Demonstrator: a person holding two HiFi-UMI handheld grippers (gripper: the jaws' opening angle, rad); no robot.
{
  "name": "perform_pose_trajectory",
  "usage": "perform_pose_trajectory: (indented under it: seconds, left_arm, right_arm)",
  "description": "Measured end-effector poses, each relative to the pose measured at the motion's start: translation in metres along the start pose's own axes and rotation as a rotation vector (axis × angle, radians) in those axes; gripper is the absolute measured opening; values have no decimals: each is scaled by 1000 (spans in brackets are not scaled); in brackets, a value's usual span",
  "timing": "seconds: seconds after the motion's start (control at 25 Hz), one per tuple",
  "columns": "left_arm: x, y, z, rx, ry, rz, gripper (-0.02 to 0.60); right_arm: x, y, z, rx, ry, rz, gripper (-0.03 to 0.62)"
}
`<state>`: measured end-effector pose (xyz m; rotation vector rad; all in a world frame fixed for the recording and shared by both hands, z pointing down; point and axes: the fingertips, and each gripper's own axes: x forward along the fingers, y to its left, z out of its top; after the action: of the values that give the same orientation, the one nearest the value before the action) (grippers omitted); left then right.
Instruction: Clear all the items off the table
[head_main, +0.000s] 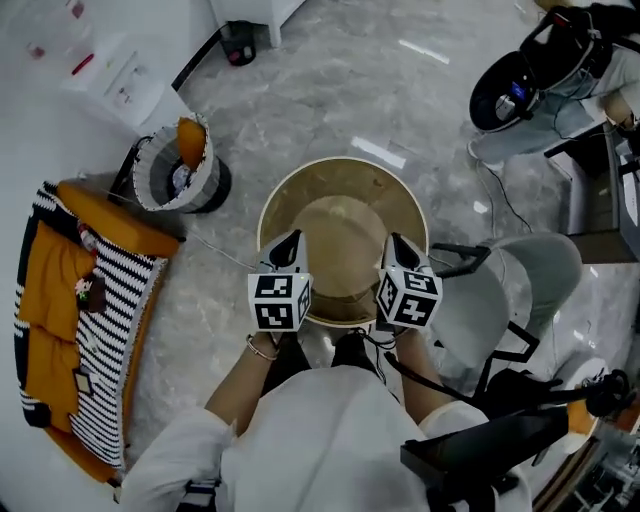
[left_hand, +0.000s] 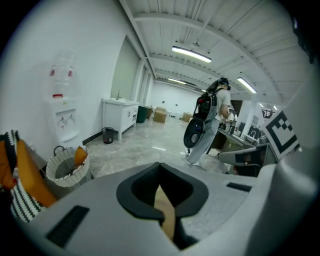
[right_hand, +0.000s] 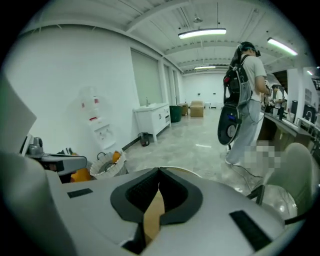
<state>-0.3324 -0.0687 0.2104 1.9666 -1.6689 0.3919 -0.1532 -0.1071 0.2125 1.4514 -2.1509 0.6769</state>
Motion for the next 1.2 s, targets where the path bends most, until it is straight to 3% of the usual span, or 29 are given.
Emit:
perform_pose_trajectory:
  seconds: [0.28,0.48,0.68,0.84,1.2]
  left_arm:
    - [-19,89,-51,-92,63,143,8]
    - [-2,125,-119,-164,145,192,8]
    - [32,149,-196,-226,211,202,8]
    - [63,162,-252,-230,253,189,8]
    - [106,174,-291,-233,266,152,8]
  right_arm:
    - [44,76,-42,-20,82,101,23]
    - [81,104,-90,-39,165,136,23]
    - [120,122,-143,-37,213,160,23]
    - [150,119,-195,-5,254,134,23]
    - [180,100,-263,80,312,80,24]
